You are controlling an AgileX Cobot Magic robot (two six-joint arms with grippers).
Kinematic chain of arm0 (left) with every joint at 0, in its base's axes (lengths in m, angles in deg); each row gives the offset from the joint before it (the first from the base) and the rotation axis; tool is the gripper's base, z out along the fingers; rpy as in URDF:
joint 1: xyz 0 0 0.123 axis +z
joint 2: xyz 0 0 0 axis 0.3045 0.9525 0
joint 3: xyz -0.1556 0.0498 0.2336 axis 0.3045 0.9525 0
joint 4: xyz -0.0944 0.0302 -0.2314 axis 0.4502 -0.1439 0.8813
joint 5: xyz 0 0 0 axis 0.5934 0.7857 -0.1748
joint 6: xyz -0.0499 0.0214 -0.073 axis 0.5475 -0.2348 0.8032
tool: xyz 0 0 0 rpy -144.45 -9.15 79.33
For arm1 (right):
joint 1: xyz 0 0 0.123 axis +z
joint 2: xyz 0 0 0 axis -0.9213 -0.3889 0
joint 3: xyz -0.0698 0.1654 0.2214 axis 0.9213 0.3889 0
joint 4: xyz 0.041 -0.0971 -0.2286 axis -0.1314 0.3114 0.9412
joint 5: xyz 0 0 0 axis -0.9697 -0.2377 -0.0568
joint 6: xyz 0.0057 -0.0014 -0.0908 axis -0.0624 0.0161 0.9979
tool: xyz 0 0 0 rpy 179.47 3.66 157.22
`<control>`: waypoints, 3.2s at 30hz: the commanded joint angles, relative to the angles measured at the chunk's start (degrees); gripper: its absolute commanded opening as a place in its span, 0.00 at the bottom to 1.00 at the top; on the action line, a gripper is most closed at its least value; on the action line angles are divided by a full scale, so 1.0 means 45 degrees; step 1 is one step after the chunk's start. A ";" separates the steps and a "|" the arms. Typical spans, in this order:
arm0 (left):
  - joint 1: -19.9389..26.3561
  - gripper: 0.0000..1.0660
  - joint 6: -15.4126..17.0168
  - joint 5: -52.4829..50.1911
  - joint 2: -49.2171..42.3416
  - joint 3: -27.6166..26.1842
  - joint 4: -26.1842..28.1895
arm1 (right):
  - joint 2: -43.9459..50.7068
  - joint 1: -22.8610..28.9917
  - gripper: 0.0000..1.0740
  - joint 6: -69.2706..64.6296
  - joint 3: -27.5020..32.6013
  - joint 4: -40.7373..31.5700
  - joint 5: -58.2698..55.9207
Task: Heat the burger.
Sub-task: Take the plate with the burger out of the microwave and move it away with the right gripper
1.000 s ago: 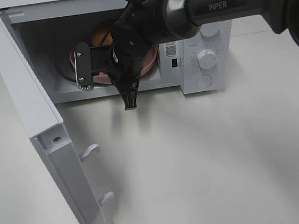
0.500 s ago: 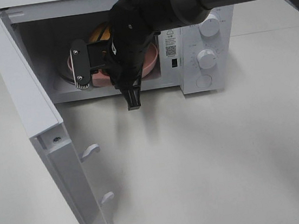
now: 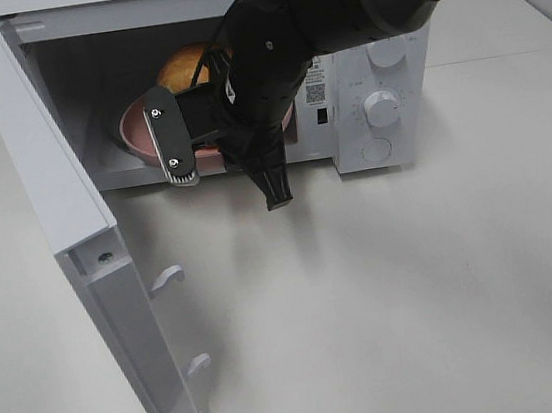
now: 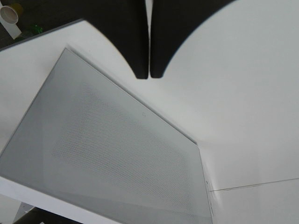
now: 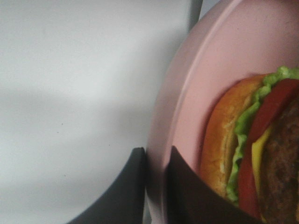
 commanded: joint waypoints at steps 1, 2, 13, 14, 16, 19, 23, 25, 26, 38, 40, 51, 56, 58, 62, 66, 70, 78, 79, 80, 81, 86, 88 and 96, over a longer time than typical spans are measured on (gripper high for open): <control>0.0000 0.00 0.0000 -0.0102 -0.0229 0.0038 0.0051 | 0.0649 0.0102 0.00 0.0751 0.0140 0.0204 0.0522; 0.0000 0.00 0.0000 -0.0102 -0.0229 0.0038 0.0051 | 0.0879 0.0166 0.00 0.1031 0.0331 0.0153 0.0522; 0.0000 0.00 0.0000 -0.0102 -0.0229 0.0038 0.0064 | 0.1630 0.0547 0.00 0.1095 0.1248 0.0115 0.0407; 0.0000 0.00 0.0000 -0.0102 -0.0229 0.0038 0.0064 | 0.1630 0.0547 0.00 0.1095 0.1248 0.0115 0.0407; 0.0000 0.00 0.0000 -0.0102 -0.0229 0.0038 0.0064 | 0.2075 0.0547 0.00 0.1108 0.1719 -0.0038 0.0522; 0.0000 0.00 0.0000 -0.0102 -0.0229 0.0038 0.0064 | 0.2521 0.0547 0.00 0.1171 0.2330 -0.0076 0.0637; 0.0000 0.00 0.0000 -0.0102 -0.0229 0.0038 0.0064 | 0.3094 0.0547 0.00 0.1502 0.3170 -0.0076 0.0662; 0.0000 0.00 0.0000 -0.0102 -0.0229 0.0038 0.0064 | 0.3463 0.0547 0.00 0.1592 0.3667 -0.0102 0.0853; 0.0000 0.00 0.0000 -0.0102 -0.0229 0.0038 0.0064 | 0.3463 0.0547 0.00 0.1592 0.3667 -0.0102 0.0853; 0.0000 0.00 -0.0013 -0.0102 -0.0229 0.0038 0.0064 | 0.5577 0.0547 0.00 0.1617 0.6239 -0.0115 0.1248; 0.0000 0.00 -0.0013 -0.0102 -0.0229 0.0038 0.0064 | 0.6022 0.0547 0.00 0.1617 0.6774 -0.0115 0.1210; 0.0000 0.00 -0.0013 -0.0102 -0.0229 0.0038 0.0064 | 0.8442 0.0547 0.00 0.0713 0.9180 -0.0115 0.1171; 0.0000 0.00 -0.0013 -0.0102 -0.0229 0.0038 0.0064 | 0.9537 0.0547 0.00 0.0102 1.0326 -0.0115 0.1133; 0.0000 0.00 -0.0013 -0.0102 -0.0229 0.0038 0.0064 | 1.0250 0.0547 0.00 -0.0344 1.0886 -0.0115 0.1006; 0.0000 0.00 -0.0013 -0.0102 -0.0229 0.0038 0.0064 | 1.0873 0.0547 0.00 -0.1171 1.1370 -0.0115 0.0611; 0.0000 0.00 -0.0013 -0.0102 -0.0229 0.0038 0.0064 | 1.1676 0.0547 0.00 -0.2190 1.1892 0.0038 0.0229; 0.0000 0.00 -0.0013 -0.0102 -0.0229 0.0038 0.0064 | 1.2287 0.0547 0.00 -0.3845 1.2261 0.0497 -0.0153; 0.0000 0.00 -0.0013 -0.0102 -0.0229 0.0038 0.0064 | 1.2618 0.0547 0.01 -0.7970 1.2732 0.2636 -0.0828; 0.0000 0.00 -0.0013 -0.0102 -0.0229 0.0038 0.0064 | 1.2618 0.0547 0.01 -0.7970 1.2732 0.2636 -0.0828; 0.0000 0.00 -0.0013 -0.0102 -0.0229 0.0038 0.0064 | 1.2618 0.0547 0.01 -0.9027 1.2847 0.3107 -0.0828; 0.0000 0.00 -0.0013 -0.0102 -0.0229 0.0038 0.0064 | 1.2618 0.0509 0.01 -0.9613 1.2923 0.3323 -0.0828; 0.0000 0.00 -0.0025 -0.0102 -0.0229 0.0038 0.0064 | 1.2618 0.0509 0.01 -1.1485 1.3522 0.4163 -0.0840; 0.0000 0.00 -0.0025 -0.0102 -0.0229 0.0038 0.0076 | 1.2618 0.0509 0.01 -1.2007 1.3738 0.4469 -0.0840; 0.0000 0.00 -0.0025 -0.0102 -0.0229 0.0038 0.0076 | 1.2618 0.0509 0.01 -1.4604 1.4031 0.6213 -0.1477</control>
